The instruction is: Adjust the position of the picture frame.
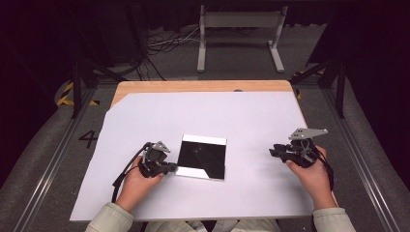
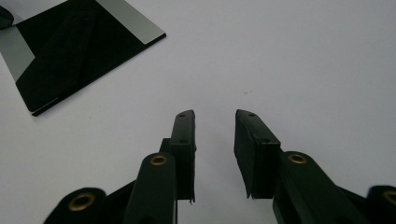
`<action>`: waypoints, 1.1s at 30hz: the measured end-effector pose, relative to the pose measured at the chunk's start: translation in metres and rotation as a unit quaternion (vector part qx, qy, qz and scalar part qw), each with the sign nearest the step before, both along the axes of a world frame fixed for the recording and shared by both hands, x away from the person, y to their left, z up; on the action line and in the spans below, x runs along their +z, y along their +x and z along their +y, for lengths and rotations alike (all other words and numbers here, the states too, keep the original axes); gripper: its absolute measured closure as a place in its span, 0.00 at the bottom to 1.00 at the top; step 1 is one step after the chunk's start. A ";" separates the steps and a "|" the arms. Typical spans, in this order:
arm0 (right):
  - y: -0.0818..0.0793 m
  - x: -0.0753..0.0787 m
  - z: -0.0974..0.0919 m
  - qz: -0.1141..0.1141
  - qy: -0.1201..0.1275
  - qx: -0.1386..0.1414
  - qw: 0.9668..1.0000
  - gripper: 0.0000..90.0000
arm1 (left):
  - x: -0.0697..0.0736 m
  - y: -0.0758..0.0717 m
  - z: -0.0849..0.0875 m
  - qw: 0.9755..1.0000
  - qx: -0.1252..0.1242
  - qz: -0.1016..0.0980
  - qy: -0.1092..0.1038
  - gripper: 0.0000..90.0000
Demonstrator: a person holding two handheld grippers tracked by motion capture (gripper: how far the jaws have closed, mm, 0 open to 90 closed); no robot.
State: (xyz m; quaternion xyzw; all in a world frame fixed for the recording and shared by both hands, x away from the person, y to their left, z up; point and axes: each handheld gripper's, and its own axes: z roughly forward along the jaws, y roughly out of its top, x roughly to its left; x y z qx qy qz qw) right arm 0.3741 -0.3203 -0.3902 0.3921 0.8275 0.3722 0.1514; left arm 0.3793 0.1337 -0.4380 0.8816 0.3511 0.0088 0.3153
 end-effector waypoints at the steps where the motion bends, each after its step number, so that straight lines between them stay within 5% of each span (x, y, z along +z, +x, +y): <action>1: 0.000 0.000 0.000 0.000 0.000 0.000 1.000 0.77 | 0.000 -0.001 -0.003 1.000 -0.002 0.000 0.000 1.00; 13: 0.000 0.000 0.001 0.000 -0.002 0.002 1.000 0.77 | 0.001 -0.013 -0.027 0.999 -0.033 -0.004 0.005 1.00; 20: 0.000 0.000 0.001 -0.001 -0.003 0.003 1.000 0.77 | 0.000 -0.012 -0.026 0.999 -0.032 -0.001 -0.003 1.00; 33: -0.005 0.001 0.014 -0.005 -0.012 0.027 1.000 0.77 | 0.017 -0.015 -0.016 0.999 -0.023 -0.037 -0.014 0.85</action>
